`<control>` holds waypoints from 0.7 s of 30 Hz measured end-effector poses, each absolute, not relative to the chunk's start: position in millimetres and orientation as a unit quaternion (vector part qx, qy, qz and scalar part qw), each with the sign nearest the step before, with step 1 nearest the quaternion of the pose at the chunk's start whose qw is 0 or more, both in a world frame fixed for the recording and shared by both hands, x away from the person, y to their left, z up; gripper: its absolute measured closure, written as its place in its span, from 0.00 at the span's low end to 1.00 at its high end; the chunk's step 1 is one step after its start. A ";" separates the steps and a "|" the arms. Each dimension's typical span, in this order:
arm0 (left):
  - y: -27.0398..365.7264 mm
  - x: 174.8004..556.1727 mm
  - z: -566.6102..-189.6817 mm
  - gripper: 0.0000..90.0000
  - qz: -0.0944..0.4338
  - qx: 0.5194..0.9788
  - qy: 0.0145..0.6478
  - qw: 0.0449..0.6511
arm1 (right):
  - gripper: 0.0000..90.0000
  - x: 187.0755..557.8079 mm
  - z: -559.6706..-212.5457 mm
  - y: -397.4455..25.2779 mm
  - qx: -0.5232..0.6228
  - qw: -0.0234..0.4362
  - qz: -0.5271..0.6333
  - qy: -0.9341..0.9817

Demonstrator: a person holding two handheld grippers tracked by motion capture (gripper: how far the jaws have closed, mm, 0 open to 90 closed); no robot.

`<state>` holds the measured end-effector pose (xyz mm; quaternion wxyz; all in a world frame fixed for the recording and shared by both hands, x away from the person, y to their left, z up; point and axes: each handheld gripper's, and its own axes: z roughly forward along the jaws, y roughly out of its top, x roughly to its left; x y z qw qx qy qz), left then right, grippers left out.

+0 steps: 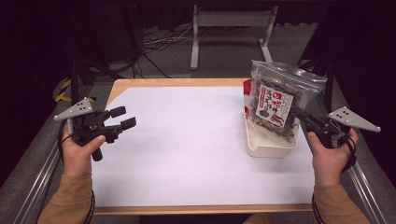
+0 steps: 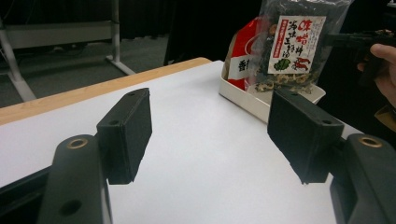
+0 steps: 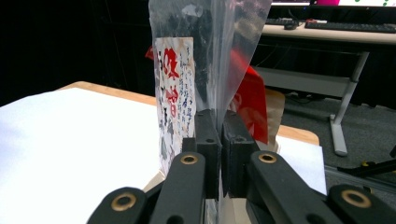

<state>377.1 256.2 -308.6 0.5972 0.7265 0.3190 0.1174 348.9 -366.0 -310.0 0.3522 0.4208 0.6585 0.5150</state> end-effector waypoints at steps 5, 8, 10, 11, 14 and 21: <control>255.7 377.1 -308.3 0.35 0.118 0.728 0.317 0.597 | 0.96 349.3 -316.5 -365.4 0.421 0.341 0.508 0.670; 256.0 376.2 -307.6 0.35 0.118 0.727 0.317 0.597 | 0.95 350.9 -323.4 -363.6 0.420 0.334 0.504 0.677; 256.7 376.0 -307.7 0.35 0.118 0.727 0.317 0.597 | 0.95 349.9 -325.9 -364.4 0.423 0.333 0.505 0.675; 256.7 376.1 -308.0 0.35 0.118 0.727 0.318 0.596 | 0.95 349.5 -326.8 -365.2 0.423 0.331 0.505 0.676; 256.4 376.7 -308.6 0.35 0.117 0.728 0.319 0.596 | 0.95 348.1 -330.6 -366.0 0.424 0.327 0.501 0.680; 256.1 375.6 -306.9 0.35 0.118 0.727 0.317 0.598 | 0.95 343.8 -340.3 -364.6 0.421 0.322 0.503 0.682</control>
